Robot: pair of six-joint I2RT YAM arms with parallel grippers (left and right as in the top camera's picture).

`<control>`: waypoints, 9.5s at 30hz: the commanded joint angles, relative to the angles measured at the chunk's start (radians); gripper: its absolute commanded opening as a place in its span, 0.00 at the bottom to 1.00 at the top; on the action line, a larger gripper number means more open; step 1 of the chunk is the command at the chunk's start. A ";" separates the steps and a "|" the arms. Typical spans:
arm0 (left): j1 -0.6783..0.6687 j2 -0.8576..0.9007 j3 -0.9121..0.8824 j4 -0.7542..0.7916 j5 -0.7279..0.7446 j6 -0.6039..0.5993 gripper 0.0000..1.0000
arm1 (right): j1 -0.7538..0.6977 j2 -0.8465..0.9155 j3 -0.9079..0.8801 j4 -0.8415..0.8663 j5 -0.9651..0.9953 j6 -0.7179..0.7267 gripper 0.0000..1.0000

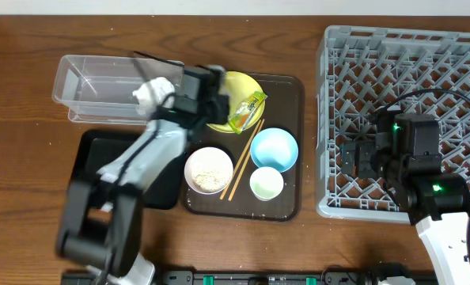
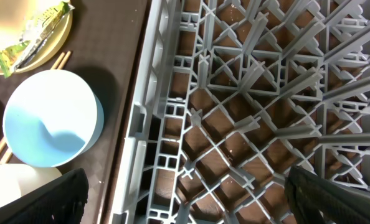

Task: Sort waste into correct bins and load items into the dishwasher rack
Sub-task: 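Move the left gripper back and grasp the yellow snack wrapper, then drop the yellow wrapper into the clear bin with the left gripper, then reach the left gripper to the white rice bowl and grasp its rim, then lift the rice bowl and tip the rice onto the black tray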

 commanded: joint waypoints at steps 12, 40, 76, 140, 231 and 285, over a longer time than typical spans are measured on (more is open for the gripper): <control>0.305 -0.185 0.005 -0.037 -0.060 0.005 0.15 | 0.006 -0.003 0.021 0.000 -0.007 0.010 0.99; -0.076 -0.009 0.003 0.036 -0.042 0.298 0.72 | 0.006 -0.003 0.021 -0.001 -0.007 0.010 0.99; -0.161 0.242 0.003 0.048 -0.112 0.294 0.46 | 0.006 -0.003 0.021 -0.008 -0.007 0.010 0.99; 0.304 -0.387 0.003 -0.616 0.055 -0.093 0.88 | 0.006 -0.003 0.021 -0.001 -0.007 0.010 0.99; -0.306 -0.034 0.056 -0.633 -0.093 -0.196 0.06 | 0.006 -0.003 0.021 -0.006 -0.007 0.010 0.99; 0.848 0.093 0.009 -0.926 1.228 0.271 0.06 | 0.006 -0.003 0.021 -0.009 -0.007 0.010 0.99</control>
